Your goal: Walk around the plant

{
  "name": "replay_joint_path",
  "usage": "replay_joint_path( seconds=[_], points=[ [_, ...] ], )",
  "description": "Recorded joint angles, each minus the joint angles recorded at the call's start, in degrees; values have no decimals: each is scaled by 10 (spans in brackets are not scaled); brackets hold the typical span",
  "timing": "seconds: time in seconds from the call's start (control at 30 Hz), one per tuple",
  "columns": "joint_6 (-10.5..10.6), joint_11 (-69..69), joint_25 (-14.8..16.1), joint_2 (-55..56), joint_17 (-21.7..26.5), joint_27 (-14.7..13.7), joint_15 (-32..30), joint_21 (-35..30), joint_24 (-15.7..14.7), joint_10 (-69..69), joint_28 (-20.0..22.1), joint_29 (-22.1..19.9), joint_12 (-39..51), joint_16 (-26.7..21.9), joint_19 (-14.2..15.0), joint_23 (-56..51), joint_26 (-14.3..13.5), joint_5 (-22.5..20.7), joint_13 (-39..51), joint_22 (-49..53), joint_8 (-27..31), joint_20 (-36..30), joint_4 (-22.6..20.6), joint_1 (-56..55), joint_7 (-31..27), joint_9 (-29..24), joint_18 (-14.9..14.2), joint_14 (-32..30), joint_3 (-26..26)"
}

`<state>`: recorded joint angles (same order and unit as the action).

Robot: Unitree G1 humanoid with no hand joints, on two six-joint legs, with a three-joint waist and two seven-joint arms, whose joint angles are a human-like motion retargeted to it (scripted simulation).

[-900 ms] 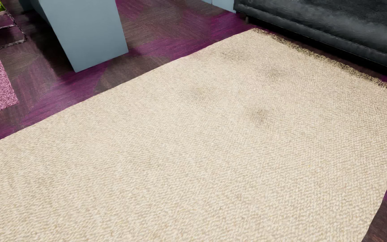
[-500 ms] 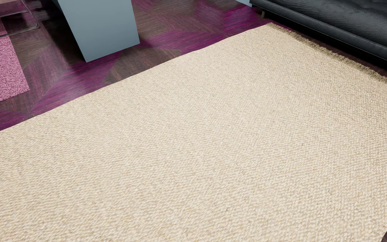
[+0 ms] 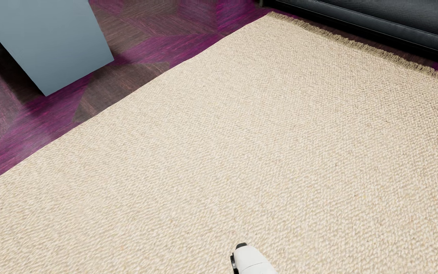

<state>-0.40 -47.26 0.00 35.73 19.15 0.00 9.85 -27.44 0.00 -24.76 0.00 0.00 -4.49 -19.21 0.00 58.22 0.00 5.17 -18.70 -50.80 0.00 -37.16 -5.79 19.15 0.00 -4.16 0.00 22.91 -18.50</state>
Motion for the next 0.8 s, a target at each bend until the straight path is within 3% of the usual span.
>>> replay_joint_path(
  seconds=[0.07,0.1,0.13,0.2,0.27,0.33,0.37,0.43,0.47,0.5,0.57,0.63,0.67,0.7,0.73,0.8],
  points=[
    [7,-42,0,-36,1,0,42,-14,0,-102,0,0,-27,-2,0,7,0,-15,5,-6,0,-31,17,-22,0,5,0,-155,2],
    [1,-45,0,-61,-2,0,64,-11,0,-208,0,0,-40,-3,0,6,0,-17,7,-11,0,-37,21,-76,0,10,0,-242,14],
    [5,-35,0,-106,-3,0,83,-1,0,-330,0,0,-47,0,0,-7,0,-37,13,-12,0,-38,35,-131,0,-8,0,-288,28],
    [-8,9,0,-198,-5,0,102,-8,0,-501,0,0,-68,-6,0,-31,0,-51,28,-10,0,-40,26,-246,0,-23,0,-273,97],
    [-23,78,0,-293,-4,0,101,-4,0,-451,0,0,-93,-1,0,-69,0,-50,40,-6,0,2,11,-353,0,-28,0,-298,173],
    [-36,149,0,-390,7,0,92,3,0,-246,0,0,-111,-13,0,-108,0,-41,55,5,0,-12,-5,-415,0,-30,0,-357,227],
    [-36,172,0,-431,14,0,98,4,0,-142,0,0,-121,-17,0,-124,0,-40,68,10,0,-10,-6,-436,0,-28,0,-343,245],
    [-35,194,0,-493,27,0,118,10,0,-7,0,0,-133,-17,0,-148,0,-38,91,13,0,-11,-2,-467,0,-15,0,-145,272],
    [-38,189,0,-511,29,0,125,17,0,-7,0,0,-136,-16,0,-148,0,-33,101,3,0,-14,-2,-480,0,-11,0,-87,283],
    [-40,178,0,-527,27,0,119,28,0,-15,0,0,-138,-18,0,-144,0,-30,103,4,0,-22,-1,-490,0,-14,0,-144,301],
    [-63,111,0,-528,13,0,18,46,0,-95,0,0,-138,-17,0,-125,0,-6,91,-8,0,-29,-20,-525,0,-6,0,-370,308],
    [-75,-89,0,-452,3,0,-160,30,0,-143,0,0,-126,-14,0,-94,0,19,70,-26,0,-36,-56,-481,0,-4,0,-377,274],
    [-78,-207,0,-384,5,0,-145,10,0,-138,0,0,-121,-15,0,-89,0,31,65,-14,0,-24,-73,-444,0,-5,0,-352,253],
    [-75,-282,0,-335,4,0,-69,4,0,-114,0,0,-108,-13,0,-90,0,35,59,-10,0,-11,-80,-380,0,-17,0,-313,224],
    [-64,-310,0,-283,4,0,-6,-5,0,-90,0,0,-89,-13,0,-85,0,29,54,-11,0,-8,-75,-320,0,-24,0,-269,191],
    [-42,-237,0,-191,7,0,46,-6,0,-42,0,0,-59,-23,0,-84,0,19,34,22,0,5,-64,-216,0,-24,0,-177,120]
  ],
)
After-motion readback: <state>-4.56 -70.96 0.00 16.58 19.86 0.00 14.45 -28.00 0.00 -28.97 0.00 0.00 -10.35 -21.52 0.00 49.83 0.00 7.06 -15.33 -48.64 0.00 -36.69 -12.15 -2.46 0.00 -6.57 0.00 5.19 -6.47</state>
